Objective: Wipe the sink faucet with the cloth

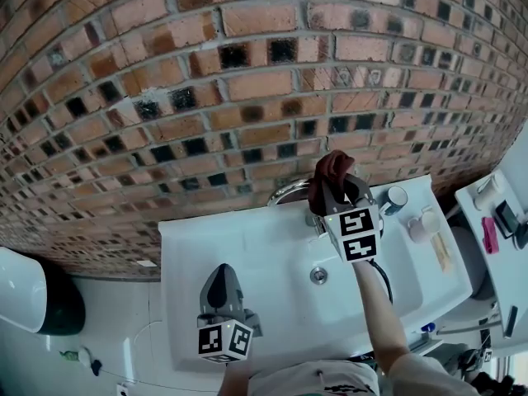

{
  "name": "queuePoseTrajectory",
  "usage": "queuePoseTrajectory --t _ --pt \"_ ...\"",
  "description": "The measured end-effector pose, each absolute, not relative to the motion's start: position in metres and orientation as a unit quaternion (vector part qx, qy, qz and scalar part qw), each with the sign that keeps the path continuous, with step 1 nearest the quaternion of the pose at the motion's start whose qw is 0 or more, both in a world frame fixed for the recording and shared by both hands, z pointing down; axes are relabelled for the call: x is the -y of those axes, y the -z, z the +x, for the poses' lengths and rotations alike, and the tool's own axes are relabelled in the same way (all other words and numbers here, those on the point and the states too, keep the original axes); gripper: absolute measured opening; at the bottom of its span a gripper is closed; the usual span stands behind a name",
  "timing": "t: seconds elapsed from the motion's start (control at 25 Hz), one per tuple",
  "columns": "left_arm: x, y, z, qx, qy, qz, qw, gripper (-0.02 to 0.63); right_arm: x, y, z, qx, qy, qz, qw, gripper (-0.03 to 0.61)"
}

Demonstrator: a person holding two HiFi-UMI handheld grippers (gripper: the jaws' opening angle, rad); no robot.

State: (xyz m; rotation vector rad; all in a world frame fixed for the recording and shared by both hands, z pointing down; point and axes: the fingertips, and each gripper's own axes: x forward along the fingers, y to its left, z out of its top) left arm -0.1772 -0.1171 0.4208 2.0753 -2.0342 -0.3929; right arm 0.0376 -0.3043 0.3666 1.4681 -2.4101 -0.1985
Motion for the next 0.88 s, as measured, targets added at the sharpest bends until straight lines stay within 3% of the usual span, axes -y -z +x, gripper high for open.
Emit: queuePoseTrajectory --t 0.12,0.4,0.88 --pt "0.118 -0.421 -0.178 0.69 0.134 0.704 0.106 0.005 0.314 -0.392 0.056 0.83 0.045 0.529 0.174 0.046" --pt "0.118 -0.424 -0.176 0.688 0.128 0.706 0.108 0.005 0.312 -0.491 0.055 0.813 -0.004 0.506 0.288 0.046" --pt "0.124 -0.434 -0.175 0.688 0.128 0.703 0.123 0.005 0.283 -0.519 0.016 0.832 -0.014 0.466 0.301 0.046"
